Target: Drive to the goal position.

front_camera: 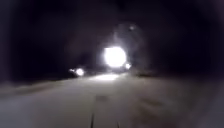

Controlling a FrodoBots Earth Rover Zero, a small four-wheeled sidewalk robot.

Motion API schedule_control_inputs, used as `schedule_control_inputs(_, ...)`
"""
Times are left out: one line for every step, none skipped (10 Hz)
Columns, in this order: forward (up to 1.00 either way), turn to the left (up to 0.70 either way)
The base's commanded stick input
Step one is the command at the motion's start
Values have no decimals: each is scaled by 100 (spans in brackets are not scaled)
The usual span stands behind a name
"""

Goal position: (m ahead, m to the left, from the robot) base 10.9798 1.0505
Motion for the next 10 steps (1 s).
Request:
schedule_control_inputs(100, 0)
schedule_control_inputs(100, 0)
schedule_control_inputs(100, 0)
schedule_control_inputs(100, 0)
schedule_control_inputs(100, 0)
schedule_control_inputs(100, 0)
schedule_control_inputs(100, 1)
schedule_control_inputs(100, 11)
schedule_control_inputs(100, 21)
schedule_control_inputs(100, 31)
